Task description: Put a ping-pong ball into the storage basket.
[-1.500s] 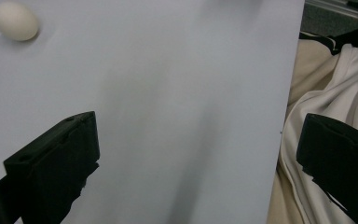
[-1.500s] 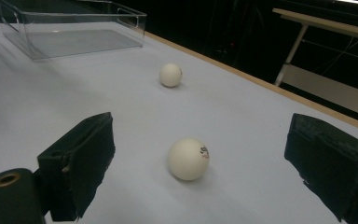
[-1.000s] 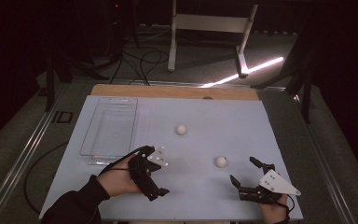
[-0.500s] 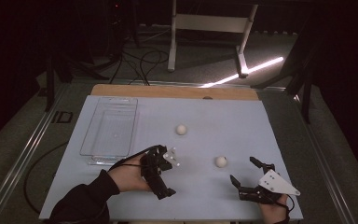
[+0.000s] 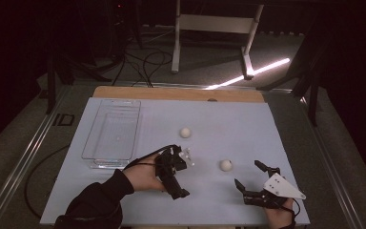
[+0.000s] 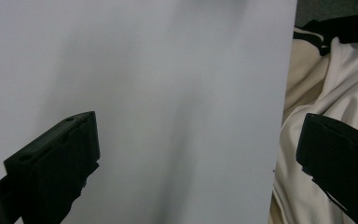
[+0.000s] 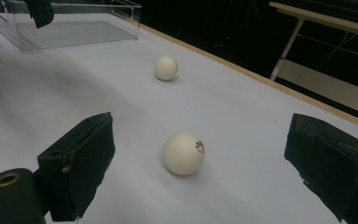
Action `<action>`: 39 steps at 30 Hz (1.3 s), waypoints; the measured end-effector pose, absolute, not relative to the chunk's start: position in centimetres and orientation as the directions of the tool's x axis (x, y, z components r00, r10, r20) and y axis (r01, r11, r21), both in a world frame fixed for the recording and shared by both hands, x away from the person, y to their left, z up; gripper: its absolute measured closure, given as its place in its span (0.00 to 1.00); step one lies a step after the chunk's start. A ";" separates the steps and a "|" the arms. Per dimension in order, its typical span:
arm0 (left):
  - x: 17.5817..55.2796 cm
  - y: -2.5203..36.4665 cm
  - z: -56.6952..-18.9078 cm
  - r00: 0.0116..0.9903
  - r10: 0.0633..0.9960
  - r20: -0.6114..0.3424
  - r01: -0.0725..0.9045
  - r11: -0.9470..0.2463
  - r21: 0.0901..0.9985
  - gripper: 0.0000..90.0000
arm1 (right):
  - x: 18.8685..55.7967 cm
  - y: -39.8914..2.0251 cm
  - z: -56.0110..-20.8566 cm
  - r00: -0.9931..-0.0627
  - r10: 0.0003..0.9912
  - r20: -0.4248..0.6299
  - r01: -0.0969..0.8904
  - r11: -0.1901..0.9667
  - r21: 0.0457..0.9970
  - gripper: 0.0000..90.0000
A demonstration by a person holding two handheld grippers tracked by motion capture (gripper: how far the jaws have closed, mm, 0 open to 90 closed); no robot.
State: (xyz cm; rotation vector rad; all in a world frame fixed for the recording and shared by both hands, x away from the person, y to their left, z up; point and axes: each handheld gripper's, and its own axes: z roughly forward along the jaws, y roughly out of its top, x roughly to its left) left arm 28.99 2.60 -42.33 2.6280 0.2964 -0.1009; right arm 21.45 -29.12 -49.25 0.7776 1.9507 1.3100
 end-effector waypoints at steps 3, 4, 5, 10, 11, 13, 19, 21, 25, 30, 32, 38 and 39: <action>29.2 2.0 -42.2 0.975 0.185 -0.125 0.222 -0.848 0.481 0.00 | 21.5 -29.1 -49.2 -0.609 0.769 -0.194 0.111 0.324 0.939 0.09; 29.2 1.9 -42.3 0.975 0.183 -0.125 0.221 -0.846 0.485 0.00 | 21.5 -29.1 -49.2 -0.609 0.769 -0.194 0.111 0.324 0.939 0.09; 29.3 1.7 -42.3 0.976 0.179 -0.120 0.215 -0.846 0.488 0.00 | 21.5 -29.1 -49.2 -0.609 0.770 -0.191 0.111 0.321 0.940 0.09; 29.5 0.6 -42.5 0.979 0.166 -0.120 0.204 -0.844 0.496 0.00 | 21.5 -29.1 -49.2 -0.607 0.772 -0.188 0.118 0.321 0.940 0.09; 29.6 0.3 -42.5 0.979 0.163 -0.124 0.204 -0.840 0.503 0.00 | 21.5 -29.1 -49.2 -0.607 0.772 -0.186 0.116 0.318 0.941 0.09; 29.8 0.1 -42.6 0.979 0.166 -0.121 0.205 -0.835 0.511 0.00 | 21.4 -29.1 -49.2 -0.605 0.774 -0.187 0.116 0.319 0.941 0.09; 30.4 -0.8 -42.5 0.977 0.171 -0.128 0.213 -0.824 0.525 0.00 | 21.5 -29.2 -49.2 -0.605 0.774 -0.186 0.117 0.317 0.941 0.09; 30.6 -1.1 -42.4 0.977 0.172 -0.123 0.211 -0.820 0.532 0.00 | 21.5 -29.2 -49.2 -0.605 0.774 -0.186 0.117 0.317 0.941 0.09; 30.9 -1.8 -42.2 0.978 0.165 -0.130 0.209 -0.812 0.545 0.00 | 21.5 -29.2 -49.2 -0.605 0.775 -0.182 0.121 0.316 0.941 0.09; 31.2 -2.5 -41.7 0.979 0.161 -0.128 0.205 -0.800 0.563 0.00 | 21.4 -29.3 -49.1 -0.597 0.781 -0.182 0.117 0.309 0.944 0.09; 31.4 -2.8 -41.6 0.978 0.161 -0.136 0.210 -0.792 0.573 0.00 | 21.4 -29.4 -49.1 -0.596 0.782 -0.182 0.118 0.309 0.944 0.09; 31.9 -4.0 -41.7 0.980 0.159 -0.121 0.200 -0.798 0.569 0.00 | 21.4 -29.4 -49.1 -0.595 0.784 -0.180 0.118 0.307 0.944 0.09; 32.1 -4.4 -41.7 0.981 0.152 -0.122 0.195 -0.797 0.572 0.00 | 21.4 -29.4 -49.1 -0.594 0.784 -0.179 0.118 0.305 0.945 0.09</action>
